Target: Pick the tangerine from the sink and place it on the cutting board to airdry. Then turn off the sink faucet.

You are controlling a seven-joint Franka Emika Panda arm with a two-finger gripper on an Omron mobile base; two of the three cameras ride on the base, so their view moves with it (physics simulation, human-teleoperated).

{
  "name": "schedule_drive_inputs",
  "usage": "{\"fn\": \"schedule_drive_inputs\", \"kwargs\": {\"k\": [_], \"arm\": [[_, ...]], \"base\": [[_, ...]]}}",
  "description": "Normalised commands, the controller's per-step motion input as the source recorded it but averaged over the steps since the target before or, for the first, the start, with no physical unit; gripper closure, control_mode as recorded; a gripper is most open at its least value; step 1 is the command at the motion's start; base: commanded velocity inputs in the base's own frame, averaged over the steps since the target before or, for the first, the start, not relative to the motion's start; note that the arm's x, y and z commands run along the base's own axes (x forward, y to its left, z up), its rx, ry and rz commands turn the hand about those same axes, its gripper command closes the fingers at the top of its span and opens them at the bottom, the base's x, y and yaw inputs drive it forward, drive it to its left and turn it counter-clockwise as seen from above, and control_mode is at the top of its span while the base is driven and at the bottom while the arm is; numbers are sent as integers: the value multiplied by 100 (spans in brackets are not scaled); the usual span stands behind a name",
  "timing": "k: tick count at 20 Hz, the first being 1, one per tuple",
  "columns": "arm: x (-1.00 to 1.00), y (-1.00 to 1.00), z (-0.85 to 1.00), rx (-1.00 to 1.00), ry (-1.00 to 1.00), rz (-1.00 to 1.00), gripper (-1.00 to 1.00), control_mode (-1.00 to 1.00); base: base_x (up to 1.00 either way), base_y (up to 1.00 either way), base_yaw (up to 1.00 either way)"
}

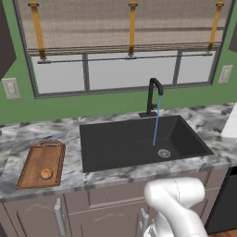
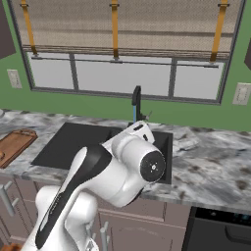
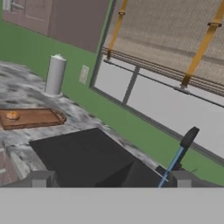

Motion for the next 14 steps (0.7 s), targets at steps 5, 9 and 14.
{"fn": "schedule_drive_inputs", "kwargs": {"k": [5,9,14], "arm": [[31,0,-18,-2,0,6,-100,-100],[35,-3,-20,0,0,4,-100,-100],[26,-3,-24,-1,0,2,-100,-100]], "base": [[0,0,0],[0,0,0],[0,0,0]]}}
